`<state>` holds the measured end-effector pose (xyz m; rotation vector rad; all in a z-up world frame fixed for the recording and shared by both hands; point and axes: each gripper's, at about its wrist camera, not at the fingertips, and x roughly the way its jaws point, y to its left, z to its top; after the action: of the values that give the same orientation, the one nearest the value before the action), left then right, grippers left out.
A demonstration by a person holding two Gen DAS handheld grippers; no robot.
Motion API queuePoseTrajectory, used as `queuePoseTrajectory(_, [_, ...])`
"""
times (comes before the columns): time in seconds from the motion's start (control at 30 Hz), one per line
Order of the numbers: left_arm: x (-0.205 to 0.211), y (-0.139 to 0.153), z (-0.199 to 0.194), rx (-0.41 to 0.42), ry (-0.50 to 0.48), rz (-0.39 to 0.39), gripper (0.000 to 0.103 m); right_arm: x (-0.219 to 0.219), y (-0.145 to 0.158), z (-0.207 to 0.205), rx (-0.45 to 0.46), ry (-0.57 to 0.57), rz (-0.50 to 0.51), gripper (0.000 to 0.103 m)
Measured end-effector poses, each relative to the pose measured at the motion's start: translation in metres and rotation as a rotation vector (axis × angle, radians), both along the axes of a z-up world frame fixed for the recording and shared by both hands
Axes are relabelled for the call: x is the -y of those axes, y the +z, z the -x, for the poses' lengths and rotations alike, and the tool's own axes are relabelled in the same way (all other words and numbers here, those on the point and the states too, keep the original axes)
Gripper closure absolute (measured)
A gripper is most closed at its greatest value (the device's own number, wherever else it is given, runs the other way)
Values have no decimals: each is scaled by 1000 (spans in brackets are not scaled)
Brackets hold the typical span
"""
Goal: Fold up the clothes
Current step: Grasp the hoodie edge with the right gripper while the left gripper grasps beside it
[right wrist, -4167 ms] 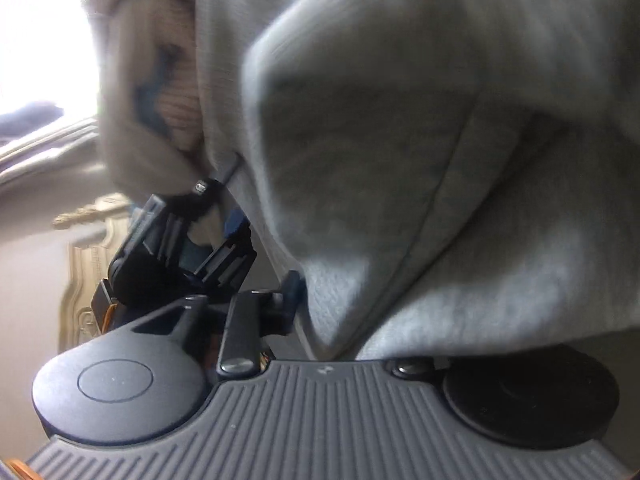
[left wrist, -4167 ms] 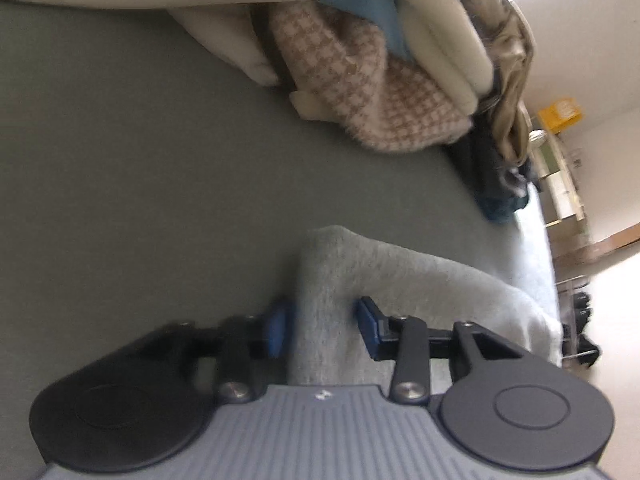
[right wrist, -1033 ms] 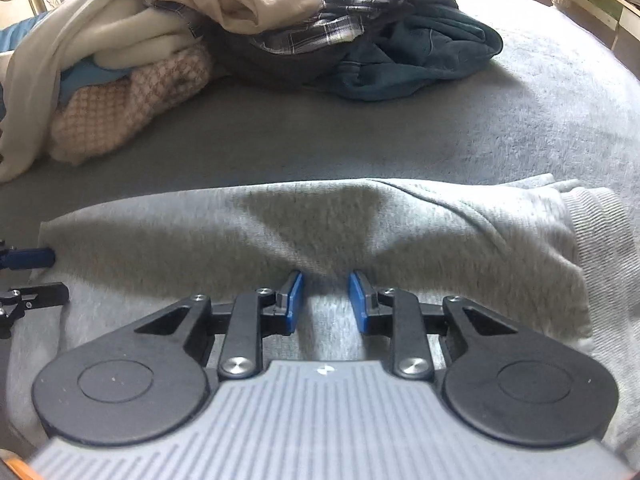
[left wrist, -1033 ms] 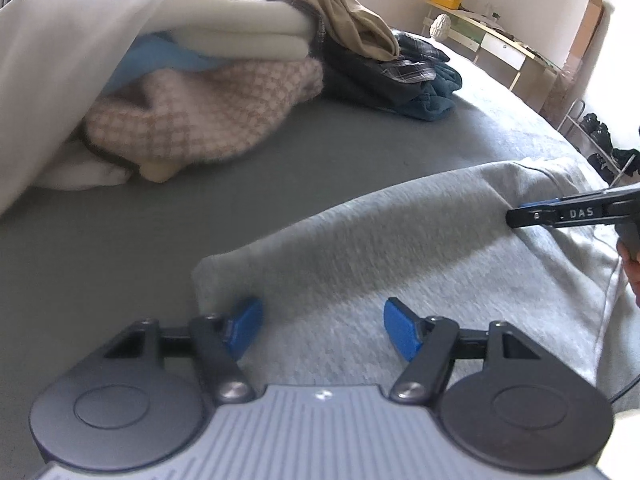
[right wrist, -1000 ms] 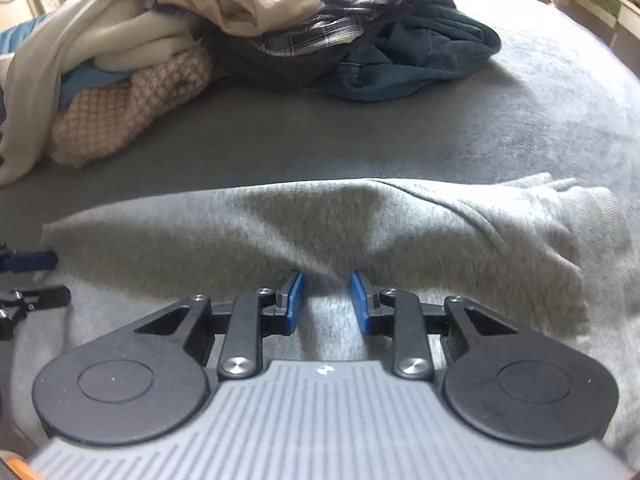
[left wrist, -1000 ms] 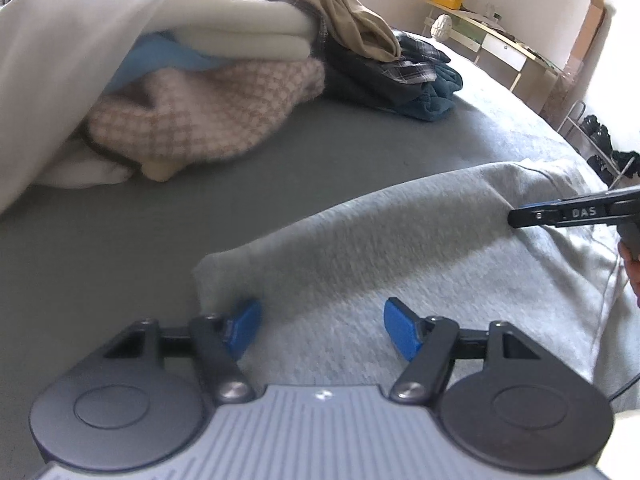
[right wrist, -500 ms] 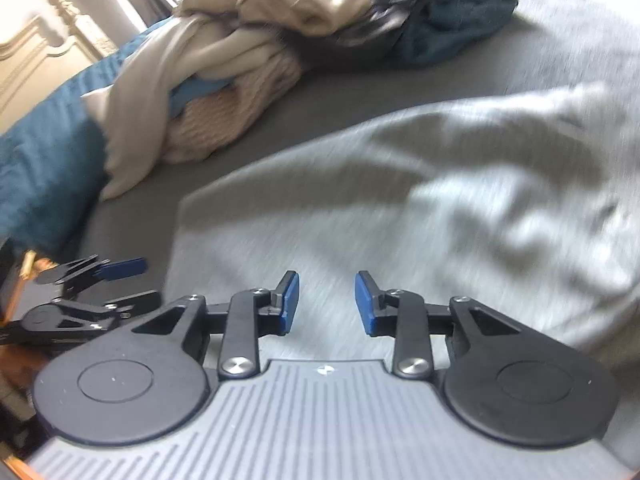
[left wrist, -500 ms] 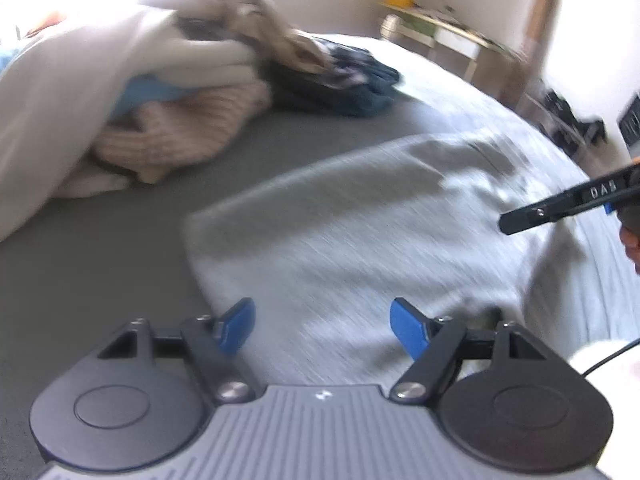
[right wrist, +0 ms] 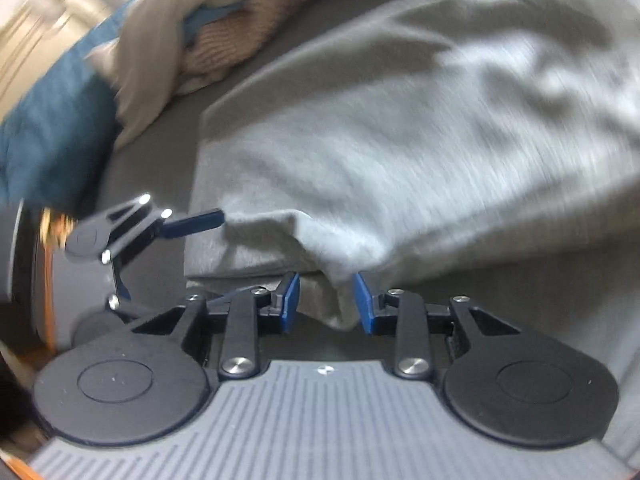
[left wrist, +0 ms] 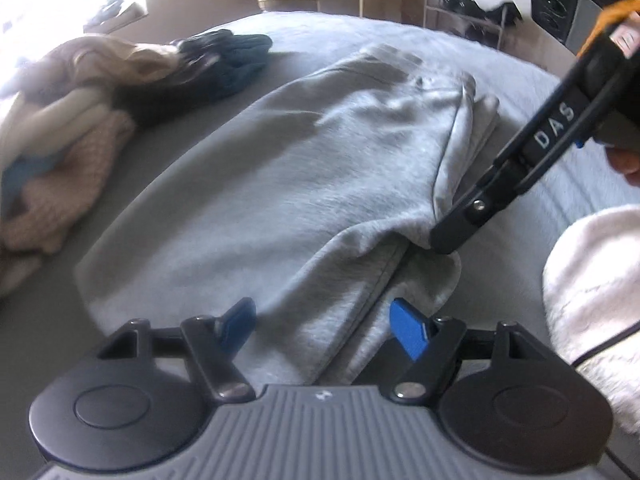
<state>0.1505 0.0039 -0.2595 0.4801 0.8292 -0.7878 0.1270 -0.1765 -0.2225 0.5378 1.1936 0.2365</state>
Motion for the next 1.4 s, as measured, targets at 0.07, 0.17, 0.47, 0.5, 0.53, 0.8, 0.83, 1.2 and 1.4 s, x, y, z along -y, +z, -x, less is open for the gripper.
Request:
queuePoseTrajectory(0.07, [2, -1, -1, 3, -4, 4, 28, 9, -12, 8, -74, -95, -61, 72])
queuePoseTrajectory(0.17, [1, -1, -3, -2, 3, 13, 28, 16, -28, 17, -128, -201, -158, 72])
queuePoseTrajectory(0.47, [2, -2, -10, -17, 11, 21, 29, 18, -65, 31, -156, -399, -381, 89])
queuePoseTrajectory(0.5, [2, -2, -11, -18, 6, 20, 31, 18, -61, 32, -132, -391, -375, 95])
queuePoseTrajectory(0.53, [4, -2, -10, -18, -4, 17, 34, 18, -57, 34, -108, -384, -373, 97])
queuePoseTrajectory(0.8, [15, -9, -17, -26, -23, -29, 46, 13, -41, 37, -28, -303, -355, 99])
queuePoseTrajectory(0.83, [17, -11, -16, -24, -38, -43, 45, 13, -40, 39, -29, -302, -356, 99])
queuePoseTrajectory(1.2, [10, -6, -29, -99, 43, 24, 55, 14, -39, 32, -17, -256, -322, 100])
queuePoseTrajectory(1.4, [10, -9, -32, -113, 26, 13, 67, 16, -39, 32, -10, -249, -319, 100])
